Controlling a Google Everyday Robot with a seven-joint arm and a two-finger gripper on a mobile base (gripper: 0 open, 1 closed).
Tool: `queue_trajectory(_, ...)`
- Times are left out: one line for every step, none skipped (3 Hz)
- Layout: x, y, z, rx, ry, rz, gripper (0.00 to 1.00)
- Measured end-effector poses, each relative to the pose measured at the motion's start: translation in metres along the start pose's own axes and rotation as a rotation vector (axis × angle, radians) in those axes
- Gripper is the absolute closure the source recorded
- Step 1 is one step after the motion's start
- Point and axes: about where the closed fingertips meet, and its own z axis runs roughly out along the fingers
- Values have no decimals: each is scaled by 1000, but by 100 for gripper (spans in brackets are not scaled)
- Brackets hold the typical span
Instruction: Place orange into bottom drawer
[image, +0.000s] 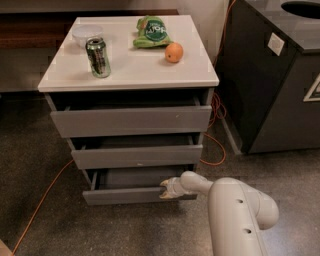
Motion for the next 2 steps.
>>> queue_trajectory(-3, 8, -5, -1, -6, 4, 100)
queue_trajectory(-3, 7, -6, -1, -6, 4, 100)
